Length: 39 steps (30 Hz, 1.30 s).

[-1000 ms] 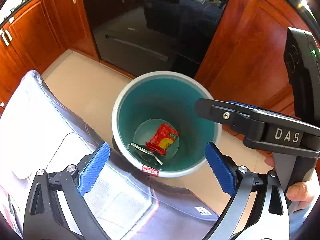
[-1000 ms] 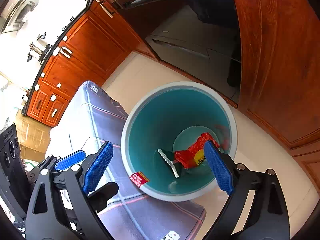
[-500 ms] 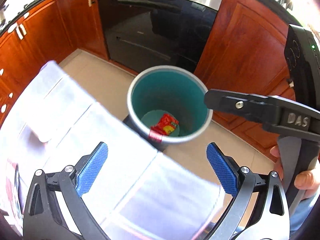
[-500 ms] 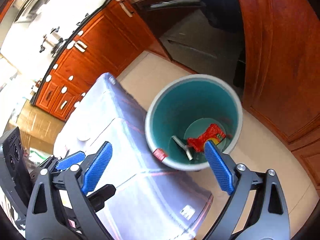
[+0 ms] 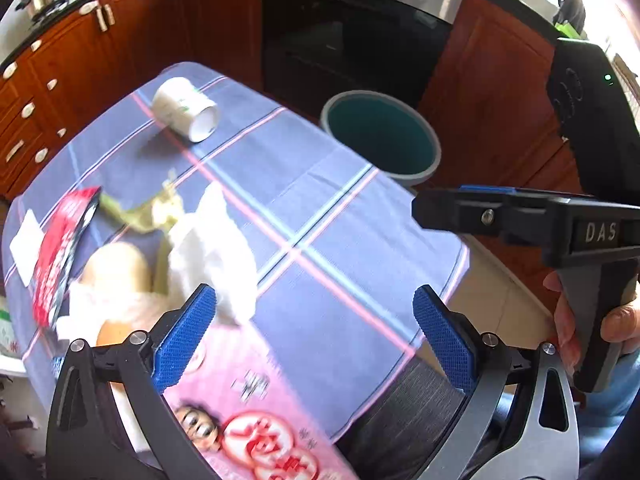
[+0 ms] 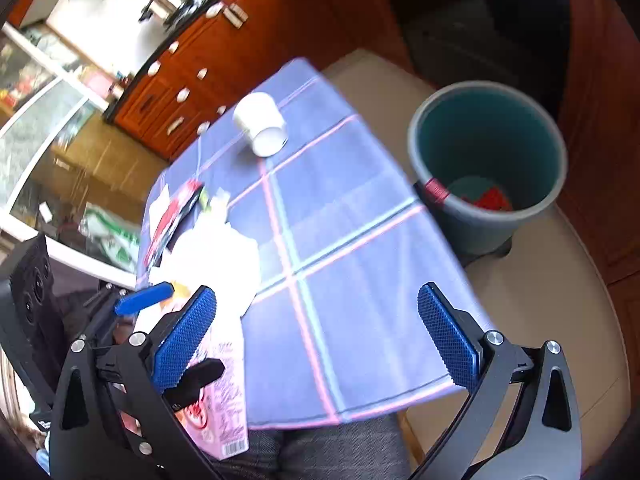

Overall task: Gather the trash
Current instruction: 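Move both grippers back over the table toward the pink snack box, then grasp the pink snack box with the right gripper and lift it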

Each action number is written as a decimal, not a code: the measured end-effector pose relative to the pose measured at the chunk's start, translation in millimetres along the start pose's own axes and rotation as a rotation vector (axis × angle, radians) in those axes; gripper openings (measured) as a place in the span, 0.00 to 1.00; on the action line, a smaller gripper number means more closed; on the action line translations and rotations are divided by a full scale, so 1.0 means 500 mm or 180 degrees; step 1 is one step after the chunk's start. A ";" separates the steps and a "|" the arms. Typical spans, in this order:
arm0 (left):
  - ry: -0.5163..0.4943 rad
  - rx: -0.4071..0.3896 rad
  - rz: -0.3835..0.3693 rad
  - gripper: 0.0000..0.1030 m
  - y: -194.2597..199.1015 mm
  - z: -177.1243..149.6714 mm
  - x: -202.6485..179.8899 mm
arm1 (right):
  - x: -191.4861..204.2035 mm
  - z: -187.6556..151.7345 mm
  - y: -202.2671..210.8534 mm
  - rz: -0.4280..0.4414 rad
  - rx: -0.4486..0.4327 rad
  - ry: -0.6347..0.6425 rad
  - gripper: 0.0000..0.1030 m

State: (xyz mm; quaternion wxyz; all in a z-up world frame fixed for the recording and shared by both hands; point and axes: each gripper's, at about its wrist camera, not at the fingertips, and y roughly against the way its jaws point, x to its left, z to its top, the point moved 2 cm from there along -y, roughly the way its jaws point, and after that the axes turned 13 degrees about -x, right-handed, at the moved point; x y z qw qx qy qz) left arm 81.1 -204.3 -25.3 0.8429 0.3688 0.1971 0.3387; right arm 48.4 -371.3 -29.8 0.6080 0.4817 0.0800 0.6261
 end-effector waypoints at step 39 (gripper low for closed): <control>0.0346 0.0560 -0.0353 0.96 0.103 -0.387 0.120 | 0.283 -0.139 -0.237 0.0761 0.1053 0.1165 0.54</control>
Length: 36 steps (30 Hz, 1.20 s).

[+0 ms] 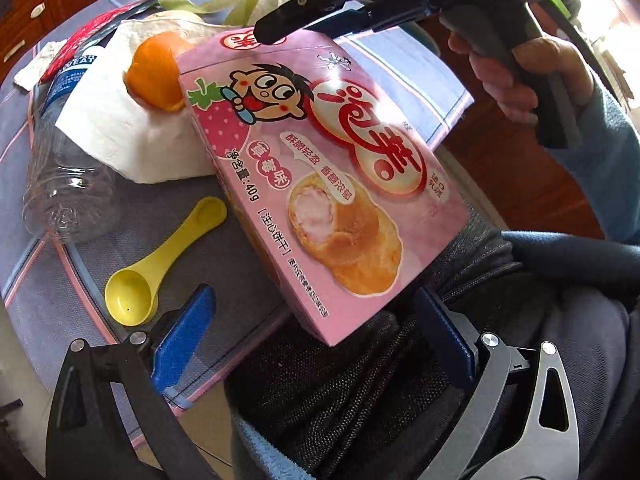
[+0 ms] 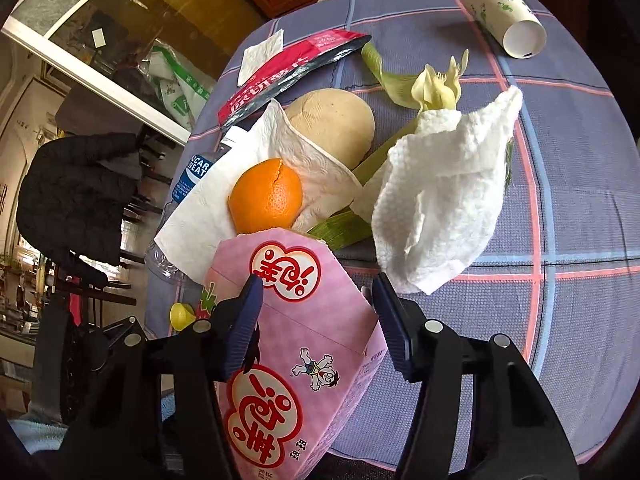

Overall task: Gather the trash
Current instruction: 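Grasp the pink snack box with the right gripper and lift it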

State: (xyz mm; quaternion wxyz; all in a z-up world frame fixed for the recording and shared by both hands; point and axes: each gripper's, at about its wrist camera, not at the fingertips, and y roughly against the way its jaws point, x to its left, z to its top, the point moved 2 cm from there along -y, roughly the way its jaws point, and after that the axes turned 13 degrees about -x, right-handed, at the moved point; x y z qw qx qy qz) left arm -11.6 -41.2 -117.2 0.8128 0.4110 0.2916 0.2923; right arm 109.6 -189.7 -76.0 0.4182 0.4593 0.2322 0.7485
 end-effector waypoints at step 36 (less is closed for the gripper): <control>0.0311 -0.0222 0.1222 0.96 -0.039 0.139 0.079 | -0.038 -0.153 0.335 0.0635 -0.0652 -0.0227 0.43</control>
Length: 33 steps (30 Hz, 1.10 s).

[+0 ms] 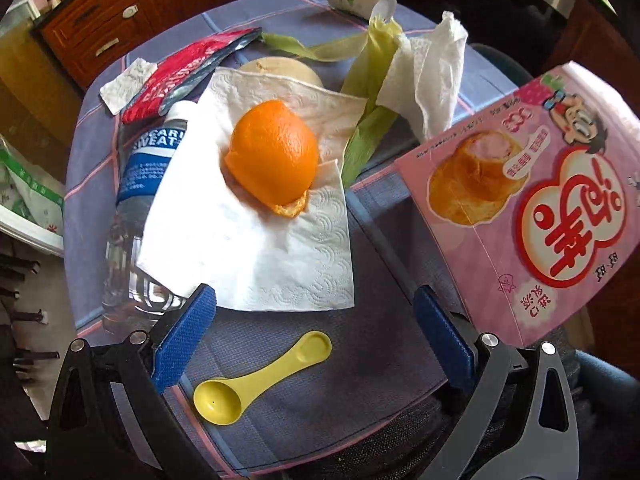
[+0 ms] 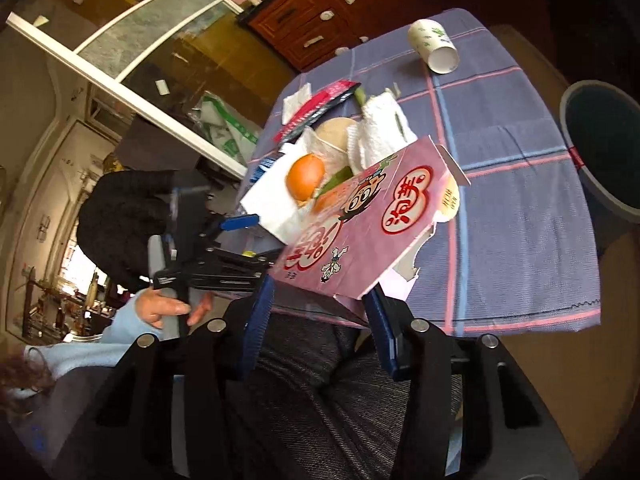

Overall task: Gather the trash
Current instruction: 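Grasp the pink snack box with the right gripper and lift it, then grasp the white tissue with the left gripper while the right holds the box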

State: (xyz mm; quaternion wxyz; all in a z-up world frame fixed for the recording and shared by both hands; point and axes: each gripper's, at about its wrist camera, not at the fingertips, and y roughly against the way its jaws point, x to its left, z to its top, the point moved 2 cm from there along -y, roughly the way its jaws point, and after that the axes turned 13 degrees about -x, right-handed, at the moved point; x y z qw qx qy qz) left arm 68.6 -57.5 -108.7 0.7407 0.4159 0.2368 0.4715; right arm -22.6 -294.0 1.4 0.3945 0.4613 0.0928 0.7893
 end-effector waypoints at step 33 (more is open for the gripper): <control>-0.0075 -0.0726 -0.0471 0.95 0.064 0.126 -0.047 | 0.106 0.125 0.009 -0.1334 -0.0458 0.0800 0.02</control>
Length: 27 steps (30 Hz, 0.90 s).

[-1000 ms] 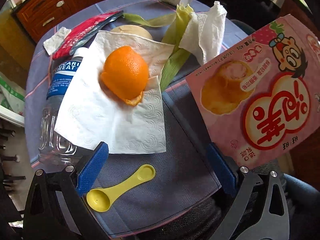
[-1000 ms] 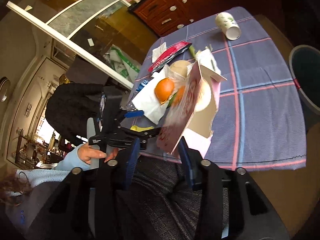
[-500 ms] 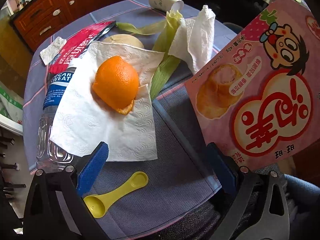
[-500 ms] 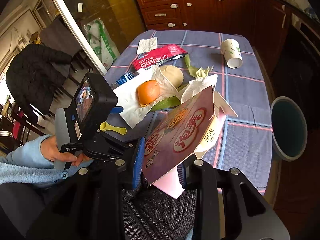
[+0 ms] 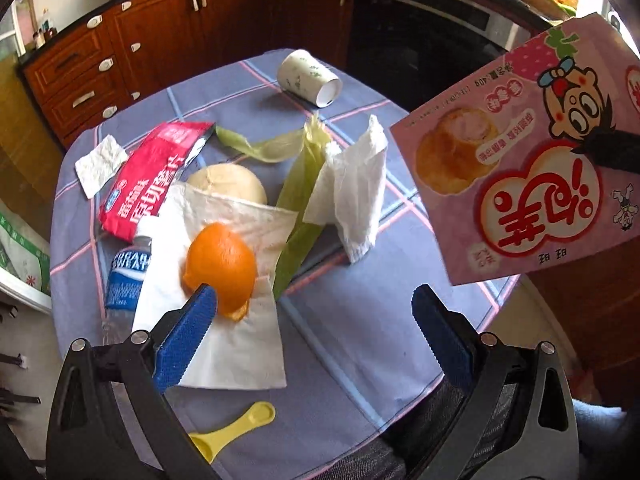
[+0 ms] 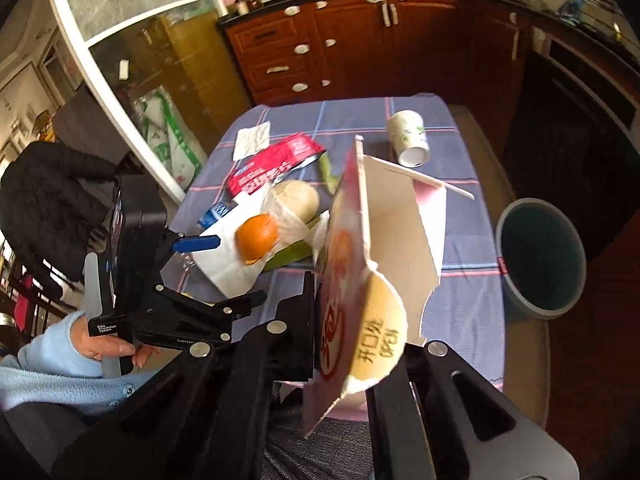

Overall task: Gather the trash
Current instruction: 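Grasp the white tissue with the left gripper while the right holds the box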

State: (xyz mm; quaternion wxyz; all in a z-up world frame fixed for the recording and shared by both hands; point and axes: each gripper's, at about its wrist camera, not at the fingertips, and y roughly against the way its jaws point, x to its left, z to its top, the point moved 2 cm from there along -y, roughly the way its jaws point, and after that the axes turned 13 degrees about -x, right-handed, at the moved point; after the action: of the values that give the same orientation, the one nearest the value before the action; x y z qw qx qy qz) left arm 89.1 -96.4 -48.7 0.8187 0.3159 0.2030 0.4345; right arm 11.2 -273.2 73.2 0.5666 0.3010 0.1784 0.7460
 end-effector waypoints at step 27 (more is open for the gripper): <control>0.0030 0.0031 -0.0345 0.03 -0.081 0.064 -0.079 | -0.165 -0.047 -0.044 -0.0005 -0.0028 -0.0660 0.01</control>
State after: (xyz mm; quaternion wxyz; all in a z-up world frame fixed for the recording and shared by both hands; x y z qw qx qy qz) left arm 111.0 -157.6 -51.7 0.8385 0.3064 0.2257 0.3900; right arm 26.4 -343.5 21.7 0.5839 0.3739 0.1157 0.7112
